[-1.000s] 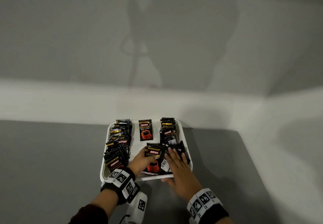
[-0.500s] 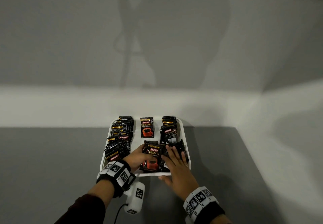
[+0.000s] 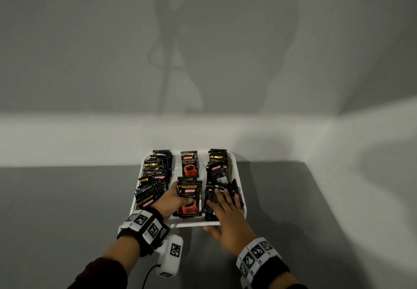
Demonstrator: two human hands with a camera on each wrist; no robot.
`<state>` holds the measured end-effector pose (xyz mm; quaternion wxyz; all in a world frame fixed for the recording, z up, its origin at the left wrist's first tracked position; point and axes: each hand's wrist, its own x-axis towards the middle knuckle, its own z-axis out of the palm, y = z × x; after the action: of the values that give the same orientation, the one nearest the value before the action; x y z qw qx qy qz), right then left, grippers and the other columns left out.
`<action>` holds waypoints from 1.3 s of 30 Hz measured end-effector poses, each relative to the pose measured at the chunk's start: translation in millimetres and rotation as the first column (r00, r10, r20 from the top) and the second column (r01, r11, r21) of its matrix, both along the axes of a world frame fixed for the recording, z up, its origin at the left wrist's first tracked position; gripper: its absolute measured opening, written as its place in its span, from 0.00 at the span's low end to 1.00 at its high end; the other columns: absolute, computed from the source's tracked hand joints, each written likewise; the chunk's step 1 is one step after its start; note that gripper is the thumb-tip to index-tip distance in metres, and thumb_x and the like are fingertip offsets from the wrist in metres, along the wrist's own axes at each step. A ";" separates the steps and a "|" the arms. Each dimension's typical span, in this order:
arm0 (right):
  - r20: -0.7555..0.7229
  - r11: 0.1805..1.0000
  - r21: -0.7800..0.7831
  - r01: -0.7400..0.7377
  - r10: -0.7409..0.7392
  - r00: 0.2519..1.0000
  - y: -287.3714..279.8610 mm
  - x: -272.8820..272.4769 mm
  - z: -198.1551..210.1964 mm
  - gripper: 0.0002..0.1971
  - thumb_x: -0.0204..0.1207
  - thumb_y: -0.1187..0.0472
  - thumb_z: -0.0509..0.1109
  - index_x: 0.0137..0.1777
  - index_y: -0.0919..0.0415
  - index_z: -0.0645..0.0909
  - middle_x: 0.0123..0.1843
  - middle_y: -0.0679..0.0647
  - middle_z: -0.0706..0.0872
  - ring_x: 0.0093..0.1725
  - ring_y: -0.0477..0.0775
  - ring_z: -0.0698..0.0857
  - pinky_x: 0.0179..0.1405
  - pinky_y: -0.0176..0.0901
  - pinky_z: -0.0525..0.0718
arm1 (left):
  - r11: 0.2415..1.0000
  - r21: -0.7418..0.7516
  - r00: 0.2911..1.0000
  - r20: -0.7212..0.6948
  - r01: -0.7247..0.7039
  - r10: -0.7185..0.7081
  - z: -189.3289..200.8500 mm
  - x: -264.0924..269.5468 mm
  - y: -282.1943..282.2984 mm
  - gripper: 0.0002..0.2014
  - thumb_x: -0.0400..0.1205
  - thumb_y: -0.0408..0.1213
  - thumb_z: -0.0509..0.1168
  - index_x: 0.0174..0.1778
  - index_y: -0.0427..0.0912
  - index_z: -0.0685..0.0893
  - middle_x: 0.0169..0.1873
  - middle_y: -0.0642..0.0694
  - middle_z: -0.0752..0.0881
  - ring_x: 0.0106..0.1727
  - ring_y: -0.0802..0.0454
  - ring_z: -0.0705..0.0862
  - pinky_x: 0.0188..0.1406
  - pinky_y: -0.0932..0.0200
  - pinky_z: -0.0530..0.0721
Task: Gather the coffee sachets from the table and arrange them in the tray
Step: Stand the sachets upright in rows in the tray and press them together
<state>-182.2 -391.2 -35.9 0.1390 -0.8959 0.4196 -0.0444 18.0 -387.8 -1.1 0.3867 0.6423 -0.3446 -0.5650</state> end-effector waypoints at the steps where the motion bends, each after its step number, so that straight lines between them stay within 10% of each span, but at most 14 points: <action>1: 0.007 1.000 0.000 -0.001 0.001 1.000 -0.4 -0.5 0.1 0.34 0.77 0.37 0.56 0.80 0.49 0.59 0.85 0.50 0.43 0.79 0.53 0.26 0.73 0.45 0.18 | 1.000 -0.021 1.000 0.014 -0.013 0.013 1.3 1.8 -2.2 0.28 0.75 0.16 0.64 0.70 0.37 0.69 0.55 0.39 0.84 0.59 0.45 0.82 0.62 0.52 0.78; 9: 0.052 1.000 -0.026 -0.017 0.019 0.998 -2.5 -2.5 -4.3 0.32 0.77 0.40 0.59 0.79 0.50 0.62 0.85 0.52 0.48 0.79 0.59 0.29 0.75 0.50 0.22 | 0.971 -0.223 0.988 0.100 -0.090 0.115 12.6 2.5 -43.9 0.31 0.76 0.18 0.65 0.72 0.43 0.66 0.54 0.48 0.82 0.58 0.50 0.80 0.39 0.72 0.81; 18: 0.025 1.000 0.005 -0.026 0.026 0.999 -3.8 -3.1 -5.6 0.35 0.76 0.32 0.50 0.81 0.46 0.54 0.80 0.43 0.34 0.77 0.53 0.23 0.73 0.45 0.17 | 0.994 -0.110 0.977 0.212 0.016 0.008 -1.8 3.9 -71.2 0.34 0.72 0.18 0.69 0.72 0.41 0.65 0.61 0.37 0.80 0.67 0.40 0.77 0.69 0.44 0.76; 22: 0.025 1.000 -0.002 -0.023 0.023 0.999 -3.0 -3.4 -4.9 0.34 0.76 0.34 0.50 0.81 0.45 0.54 0.80 0.41 0.34 0.77 0.50 0.22 0.73 0.44 0.17 | 0.994 -0.099 0.901 0.434 0.041 0.006 1.2 7.1 -74.5 0.35 0.70 0.24 0.73 0.71 0.35 0.64 0.64 0.34 0.76 0.67 0.39 0.76 0.69 0.44 0.76; 31: 0.021 1.000 0.012 -0.024 0.023 1.000 -2.2 -2.6 -0.5 0.35 0.76 0.34 0.51 0.81 0.46 0.55 0.79 0.42 0.35 0.77 0.51 0.23 0.73 0.44 0.17 | 0.999 -0.034 0.941 0.335 -0.039 0.048 -1.8 -1.6 -66.2 0.49 0.72 0.16 0.67 0.81 0.38 0.42 0.77 0.31 0.61 0.74 0.32 0.68 0.70 0.39 0.74; 36: 0.019 1.000 0.003 -0.026 0.025 0.999 -2.1 -3.2 -3.3 0.35 0.76 0.33 0.50 0.81 0.45 0.54 0.80 0.42 0.34 0.77 0.52 0.23 0.73 0.44 0.17 | 0.998 -0.008 0.950 0.304 -0.068 0.068 -1.1 3.3 -63.9 0.40 0.74 0.13 0.60 0.79 0.37 0.49 0.43 0.38 0.78 0.37 0.45 0.81 0.37 0.52 0.84; 39: 0.032 1.000 -0.005 -0.029 0.029 0.999 -2.2 -3.3 -4.4 0.35 0.76 0.33 0.50 0.81 0.45 0.55 0.80 0.42 0.34 0.79 0.52 0.25 0.73 0.45 0.18 | 0.998 -0.049 0.930 0.367 0.027 -0.007 6.5 6.0 -69.4 0.35 0.74 0.12 0.58 0.75 0.34 0.54 0.47 0.33 0.76 0.33 0.50 0.77 0.25 0.59 0.83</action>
<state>-185.5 -393.4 -40.3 0.1445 -0.9013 0.4042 -0.0577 24.0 -457.2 5.4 0.3273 0.7231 -0.4312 -0.4291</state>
